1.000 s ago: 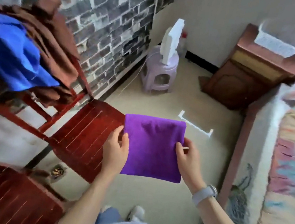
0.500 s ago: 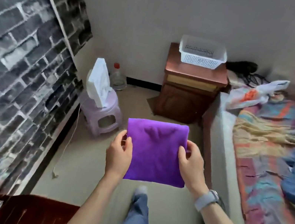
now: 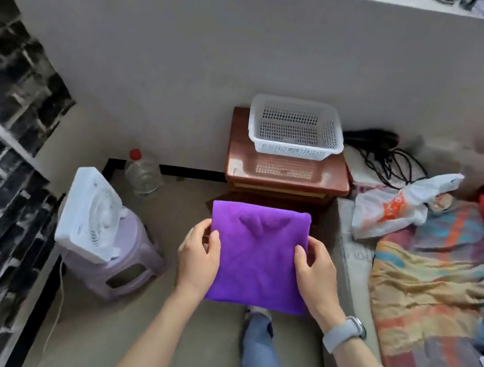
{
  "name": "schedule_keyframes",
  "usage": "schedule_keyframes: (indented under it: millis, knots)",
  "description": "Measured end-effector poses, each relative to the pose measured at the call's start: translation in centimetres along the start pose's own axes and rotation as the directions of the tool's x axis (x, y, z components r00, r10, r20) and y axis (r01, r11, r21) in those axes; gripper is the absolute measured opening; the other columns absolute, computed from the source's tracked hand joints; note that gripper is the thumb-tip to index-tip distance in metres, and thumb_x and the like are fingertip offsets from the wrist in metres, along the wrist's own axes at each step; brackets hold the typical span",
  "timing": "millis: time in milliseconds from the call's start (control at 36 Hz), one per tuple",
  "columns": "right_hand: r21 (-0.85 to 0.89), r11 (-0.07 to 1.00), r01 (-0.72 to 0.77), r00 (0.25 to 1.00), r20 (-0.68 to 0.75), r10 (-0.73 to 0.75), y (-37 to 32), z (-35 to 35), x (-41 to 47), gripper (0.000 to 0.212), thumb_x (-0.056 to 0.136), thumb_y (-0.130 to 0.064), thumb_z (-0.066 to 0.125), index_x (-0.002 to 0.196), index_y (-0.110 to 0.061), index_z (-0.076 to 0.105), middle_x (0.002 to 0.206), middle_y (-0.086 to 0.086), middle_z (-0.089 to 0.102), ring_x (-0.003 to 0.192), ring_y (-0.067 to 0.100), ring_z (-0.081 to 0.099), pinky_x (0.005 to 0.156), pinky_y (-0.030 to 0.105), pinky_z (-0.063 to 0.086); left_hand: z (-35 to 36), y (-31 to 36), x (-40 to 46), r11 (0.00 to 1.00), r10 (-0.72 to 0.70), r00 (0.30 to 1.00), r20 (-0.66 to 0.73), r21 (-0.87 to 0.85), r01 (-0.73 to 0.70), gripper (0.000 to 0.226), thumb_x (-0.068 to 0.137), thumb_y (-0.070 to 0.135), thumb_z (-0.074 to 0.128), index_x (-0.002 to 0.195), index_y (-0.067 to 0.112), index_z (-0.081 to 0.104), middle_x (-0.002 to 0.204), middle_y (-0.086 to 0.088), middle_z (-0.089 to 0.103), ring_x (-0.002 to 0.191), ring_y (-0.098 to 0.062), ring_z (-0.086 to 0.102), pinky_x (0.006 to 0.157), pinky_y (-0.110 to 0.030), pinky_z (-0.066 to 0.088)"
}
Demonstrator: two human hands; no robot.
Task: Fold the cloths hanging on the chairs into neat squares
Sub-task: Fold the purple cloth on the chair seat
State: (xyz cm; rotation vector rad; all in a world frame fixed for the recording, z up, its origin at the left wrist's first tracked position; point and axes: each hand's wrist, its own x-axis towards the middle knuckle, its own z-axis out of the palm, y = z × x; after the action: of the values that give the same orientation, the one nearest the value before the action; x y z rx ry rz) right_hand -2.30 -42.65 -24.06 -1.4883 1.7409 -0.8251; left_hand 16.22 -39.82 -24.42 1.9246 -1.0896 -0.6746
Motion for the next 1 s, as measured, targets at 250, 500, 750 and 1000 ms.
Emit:
schedule_keyframes:
  millis: [250, 500, 750, 1000]
  knots:
    - [0.052, 0.999, -0.017, 0.999, 0.038, 0.015, -1.0, 2.0, 20.2, 0.026, 0.091, -0.014, 0.051, 0.116, -0.008, 0.056, 0.104, 0.0, 0.058, 0.091, 0.012, 0.052, 0.071, 0.011, 0.031, 8.8, 4.6, 17.4, 0.999, -0.031, 0.999, -0.015, 0.025, 0.031, 0.028, 0.091, 0.014, 0.051, 0.117, 0.009, 0.058, 0.113, -0.007, 0.064, 0.097, -0.019, 0.058, 0.083, -0.02, 0.038]
    - [0.052, 0.996, -0.069, 0.997, 0.039, 0.067, -1.6, 3.2, 38.3, 0.025, 0.092, -0.015, 0.049, 0.115, -0.008, 0.055, 0.101, 0.003, 0.058, 0.088, 0.017, 0.052, 0.078, 0.023, 0.035, 17.5, 8.5, 33.0, 0.991, -0.124, 0.987, 0.101, -0.041, 0.128, 0.038, 0.088, 0.023, 0.057, 0.125, 0.015, 0.05, 0.118, -0.003, 0.059, 0.101, -0.015, 0.055, 0.087, -0.026, 0.043]
    - [0.102, 0.983, -0.154, 0.987, 0.07, 0.147, 1.9, 6.4, 49.9, 0.028, 0.096, -0.018, 0.042, 0.122, -0.012, 0.05, 0.115, 0.004, 0.056, 0.099, 0.018, 0.055, 0.085, 0.032, 0.046, 25.7, 7.5, 42.5, 0.991, -0.132, 0.982, 0.137, 0.001, 0.133, 0.041, 0.093, 0.018, 0.049, 0.134, 0.012, 0.042, 0.131, -0.006, 0.052, 0.119, -0.021, 0.048, 0.102, -0.038, 0.04]
    - [0.06, 0.958, -0.279, 0.953, 0.139, 0.269, 6.7, 9.9, 53.2, 0.029, 0.096, -0.01, 0.041, 0.123, -0.004, 0.05, 0.112, 0.007, 0.056, 0.101, 0.017, 0.052, 0.085, 0.025, 0.038, 30.6, 4.9, 44.1, 0.962, -0.242, 0.964, 0.111, 0.156, 0.224, 0.045, 0.095, 0.011, 0.042, 0.139, 0.008, 0.033, 0.14, -0.009, 0.041, 0.13, -0.022, 0.037, 0.106, -0.031, 0.03]
